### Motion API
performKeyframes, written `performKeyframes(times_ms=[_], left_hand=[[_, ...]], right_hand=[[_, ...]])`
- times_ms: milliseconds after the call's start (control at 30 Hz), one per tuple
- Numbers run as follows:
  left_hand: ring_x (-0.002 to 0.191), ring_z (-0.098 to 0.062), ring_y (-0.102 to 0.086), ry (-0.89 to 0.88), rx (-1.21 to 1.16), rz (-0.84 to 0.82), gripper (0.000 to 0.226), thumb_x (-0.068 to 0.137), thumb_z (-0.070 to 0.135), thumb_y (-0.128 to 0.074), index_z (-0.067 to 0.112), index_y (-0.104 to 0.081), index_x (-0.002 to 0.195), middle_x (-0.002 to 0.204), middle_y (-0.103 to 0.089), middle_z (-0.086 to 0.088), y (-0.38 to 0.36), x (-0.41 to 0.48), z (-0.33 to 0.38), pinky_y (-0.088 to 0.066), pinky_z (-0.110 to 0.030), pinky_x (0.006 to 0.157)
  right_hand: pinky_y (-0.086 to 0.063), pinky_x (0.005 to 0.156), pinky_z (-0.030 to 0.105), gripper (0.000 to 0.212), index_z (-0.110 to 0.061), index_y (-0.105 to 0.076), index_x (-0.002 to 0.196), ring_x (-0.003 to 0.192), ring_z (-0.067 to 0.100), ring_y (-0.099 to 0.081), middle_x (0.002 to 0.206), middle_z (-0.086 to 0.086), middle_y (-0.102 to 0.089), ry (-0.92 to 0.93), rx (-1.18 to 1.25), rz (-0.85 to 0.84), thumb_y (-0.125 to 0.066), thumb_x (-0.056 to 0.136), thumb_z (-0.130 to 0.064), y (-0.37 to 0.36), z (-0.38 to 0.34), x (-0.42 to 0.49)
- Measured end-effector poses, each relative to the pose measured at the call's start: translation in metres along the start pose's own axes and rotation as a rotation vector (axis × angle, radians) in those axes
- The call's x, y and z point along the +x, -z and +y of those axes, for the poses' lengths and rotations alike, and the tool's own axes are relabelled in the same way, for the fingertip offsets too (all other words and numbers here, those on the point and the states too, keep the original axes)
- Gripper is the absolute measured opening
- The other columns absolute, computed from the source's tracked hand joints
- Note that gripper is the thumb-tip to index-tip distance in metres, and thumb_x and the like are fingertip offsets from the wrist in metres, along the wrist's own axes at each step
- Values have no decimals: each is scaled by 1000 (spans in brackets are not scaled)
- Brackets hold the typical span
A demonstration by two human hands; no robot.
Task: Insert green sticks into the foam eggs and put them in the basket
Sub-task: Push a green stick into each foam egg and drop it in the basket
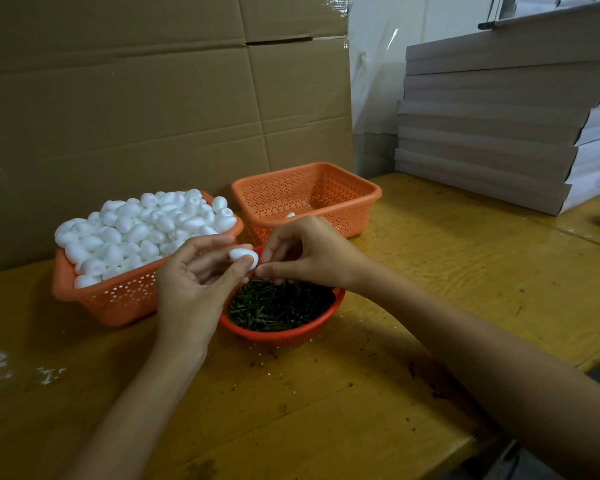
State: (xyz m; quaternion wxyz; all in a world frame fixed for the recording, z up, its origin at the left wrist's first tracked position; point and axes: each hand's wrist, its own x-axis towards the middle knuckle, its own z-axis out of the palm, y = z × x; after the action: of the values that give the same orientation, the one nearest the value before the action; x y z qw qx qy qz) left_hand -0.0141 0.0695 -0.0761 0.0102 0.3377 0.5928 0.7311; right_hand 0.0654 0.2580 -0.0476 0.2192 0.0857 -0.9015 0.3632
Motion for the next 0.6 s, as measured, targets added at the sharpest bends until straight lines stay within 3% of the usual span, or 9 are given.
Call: performKeyframes(times_ms=[367,600], left_hand=[[98,-21,-80,-7,18,-8,32,76,18,-86,7,-75,104,103,-83,-2,1,1,-2,-65,-29,81],[97,-19,-80,-26,43,-27,30,76,25,-87,19,-81,105,105,-82,1,2,0,-2,-65,-28,79]], right_hand=[[-60,73,22,15,-9,-76,92,69,7,-75,77,-4,-78,28,-46,-25,-80,92,-23,0,-3,-1],[-61,74,24,16,-8,-76,93,69,8,-76,77,-5,-78,18,-30,-32,-80,92,-24,-1,-2,-1]])
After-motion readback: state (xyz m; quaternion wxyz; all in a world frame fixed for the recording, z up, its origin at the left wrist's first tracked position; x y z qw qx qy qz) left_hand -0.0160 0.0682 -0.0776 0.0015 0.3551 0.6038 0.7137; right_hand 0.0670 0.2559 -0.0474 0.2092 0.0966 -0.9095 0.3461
